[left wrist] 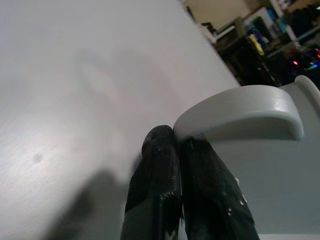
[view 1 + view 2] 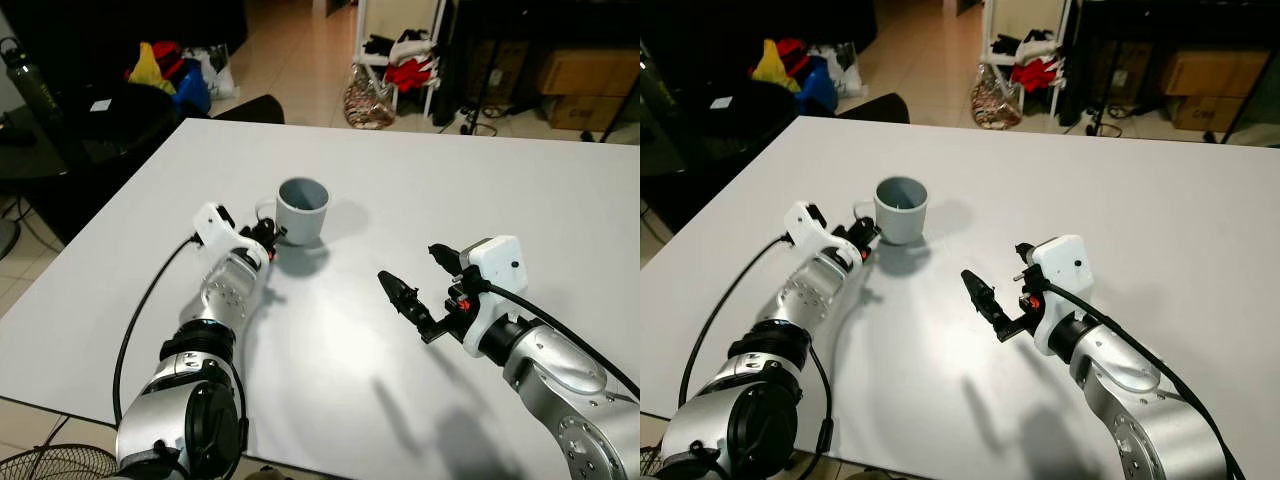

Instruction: Setting the table

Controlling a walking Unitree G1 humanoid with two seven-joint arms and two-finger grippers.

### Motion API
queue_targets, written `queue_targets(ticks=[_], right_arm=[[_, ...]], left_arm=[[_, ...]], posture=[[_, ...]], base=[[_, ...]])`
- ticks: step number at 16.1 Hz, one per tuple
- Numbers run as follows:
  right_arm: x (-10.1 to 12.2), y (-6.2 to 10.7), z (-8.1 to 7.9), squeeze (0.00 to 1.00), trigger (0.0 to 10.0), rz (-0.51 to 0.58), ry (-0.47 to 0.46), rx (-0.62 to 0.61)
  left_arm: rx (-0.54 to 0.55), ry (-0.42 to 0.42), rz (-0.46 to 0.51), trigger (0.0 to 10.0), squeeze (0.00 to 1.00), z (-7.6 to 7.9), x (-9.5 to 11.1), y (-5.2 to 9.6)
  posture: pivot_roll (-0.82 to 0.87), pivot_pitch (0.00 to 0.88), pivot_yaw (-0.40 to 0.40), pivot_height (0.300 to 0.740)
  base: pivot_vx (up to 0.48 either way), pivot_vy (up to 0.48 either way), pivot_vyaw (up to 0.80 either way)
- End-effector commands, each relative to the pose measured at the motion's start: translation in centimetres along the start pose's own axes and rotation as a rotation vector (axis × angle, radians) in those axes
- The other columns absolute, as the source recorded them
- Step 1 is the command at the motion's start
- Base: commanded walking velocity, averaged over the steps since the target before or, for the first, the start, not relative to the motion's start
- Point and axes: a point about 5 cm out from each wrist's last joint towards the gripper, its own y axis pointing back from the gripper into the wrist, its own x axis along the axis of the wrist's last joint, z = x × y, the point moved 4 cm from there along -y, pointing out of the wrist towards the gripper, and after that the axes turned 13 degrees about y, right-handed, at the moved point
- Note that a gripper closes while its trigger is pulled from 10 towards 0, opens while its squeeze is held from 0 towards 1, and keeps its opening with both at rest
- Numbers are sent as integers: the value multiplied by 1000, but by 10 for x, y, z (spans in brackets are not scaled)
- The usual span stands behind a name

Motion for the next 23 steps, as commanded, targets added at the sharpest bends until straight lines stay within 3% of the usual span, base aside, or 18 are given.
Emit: queue_targets(ticks=[1, 6, 7, 8, 9, 12, 15, 18, 21, 22, 23], right_arm=[[3, 2, -5, 0, 10000, 4, -3, 23], [2, 6, -10, 0, 10000, 1, 3, 43], [2, 7, -13, 0, 10000, -3, -7, 61], [2, 8, -14, 0, 10000, -3, -11, 67], [3, 9, -18, 0, 10000, 3, -25, 97], [6, 15, -32, 0, 10000, 13, -59, 231], [6, 18, -37, 0, 10000, 3, -68, 274], [6, 17, -36, 0, 10000, -1, -68, 275], [4, 20, -33, 0, 10000, 4, -92, 239], [4, 21, -34, 0, 10000, 4, -98, 235], [0, 23, -36, 0, 10000, -3, -109, 231]], left_arm=[[-8, 18, 8, 10000, 0, 2, -5, -3], [18, -4, 18, 10000, 0, -5, -12, -3], [37, -11, 18, 10000, 369, -9, -13, -3], [41, -13, 19, 10000, 369, -10, -13, -3], [44, -12, 15, 10000, 1000, -11, -13, -3], [39, -43, -11, 10000, 1000, -12, -16, -3], [54, -47, -7, 10000, 1000, -16, -15, -2], [41, -38, 7, 10000, 1000, -21, -8, 0], [-51, 0, 37, 10000, 988, -32, 6, 10], [-65, -5, 37, 10000, 55, -34, 7, 12], [-126, -21, 34, 10000, 0, -36, 8, 22]], posture=[[-61, 0, 108, 740], [-78, 0, 119, 740], [-78, 0, 119, 740], [-78, 0, 119, 740], [-78, 0, 119, 740], [-76, 0, 115, 740], [-70, 0, 108, 740], [-65, 0, 107, 740], [-55, 0, 120, 740], [-52, 0, 119, 740], [-38, 0, 117, 740]], base=[[0, 0, 0], [0, 0, 0], [0, 0, 0], [0, 0, 0], [0, 0, 0], [0, 0, 0], [0, 0, 0], [0, 0, 0], [0, 0, 0], [0, 0, 0], [0, 0, 0]])
